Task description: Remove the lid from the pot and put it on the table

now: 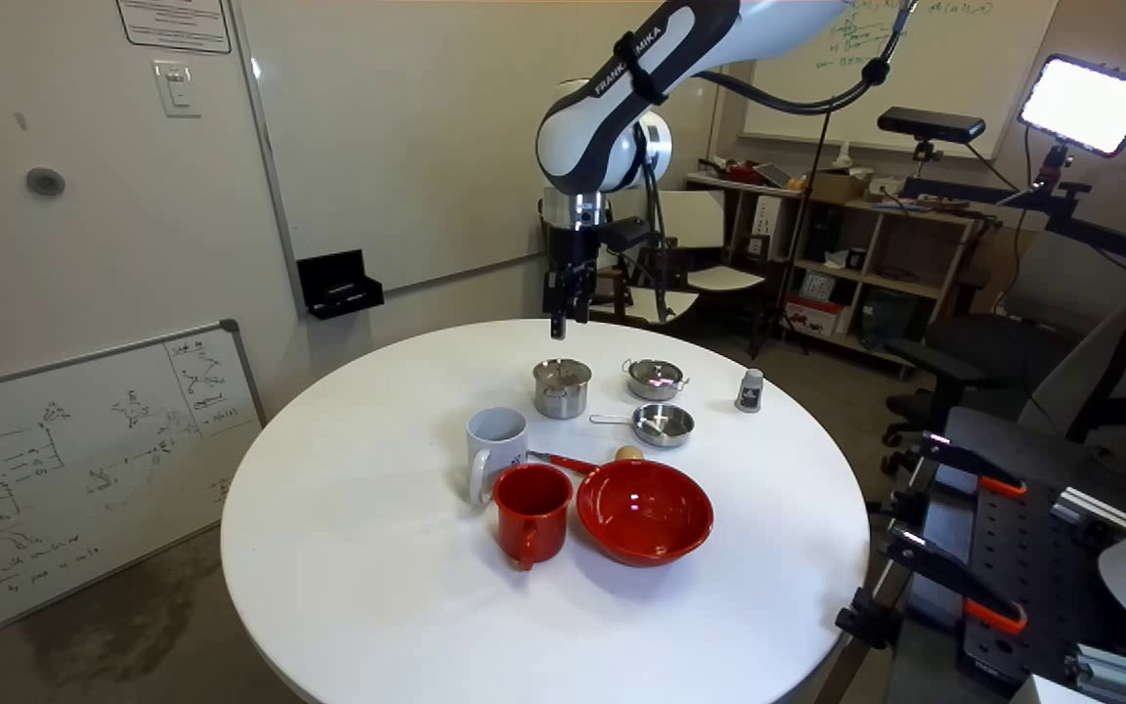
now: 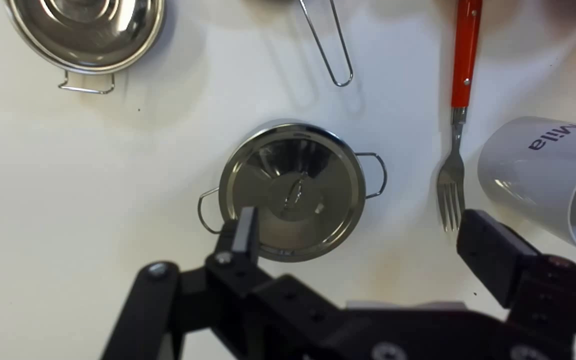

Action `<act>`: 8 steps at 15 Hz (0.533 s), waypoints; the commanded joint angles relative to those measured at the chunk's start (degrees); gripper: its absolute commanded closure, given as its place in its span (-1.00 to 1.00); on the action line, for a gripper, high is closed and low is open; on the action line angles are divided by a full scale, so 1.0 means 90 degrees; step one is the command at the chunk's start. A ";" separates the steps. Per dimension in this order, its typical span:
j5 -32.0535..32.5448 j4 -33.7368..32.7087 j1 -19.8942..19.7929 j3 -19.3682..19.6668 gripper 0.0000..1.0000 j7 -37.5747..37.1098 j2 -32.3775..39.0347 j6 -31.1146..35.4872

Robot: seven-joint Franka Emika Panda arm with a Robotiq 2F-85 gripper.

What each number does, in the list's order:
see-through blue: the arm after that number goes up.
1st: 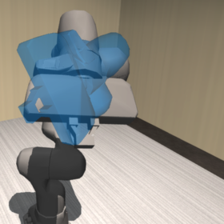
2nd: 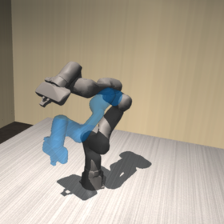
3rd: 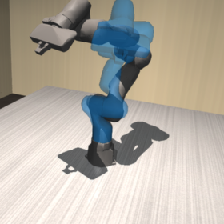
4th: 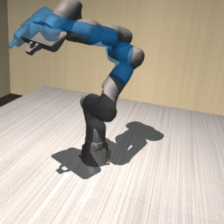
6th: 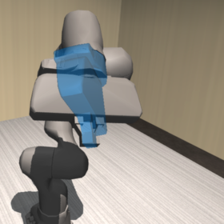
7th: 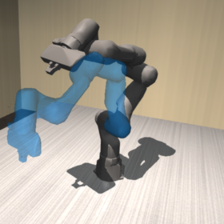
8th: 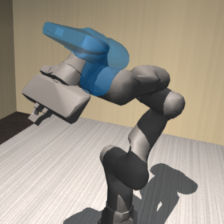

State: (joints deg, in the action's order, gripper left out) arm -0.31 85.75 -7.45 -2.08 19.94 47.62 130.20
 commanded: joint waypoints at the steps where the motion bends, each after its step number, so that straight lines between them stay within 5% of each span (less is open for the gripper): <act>1: 0.0054 -0.0678 0.0052 0.0041 -1.00 -0.0234 0.0507 -0.0299; 8: 0.0125 -0.1388 0.0112 0.0077 -1.00 -0.0324 0.1142 -0.0618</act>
State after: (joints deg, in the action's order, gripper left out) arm -0.02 78.85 -7.20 -1.87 18.65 54.30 127.68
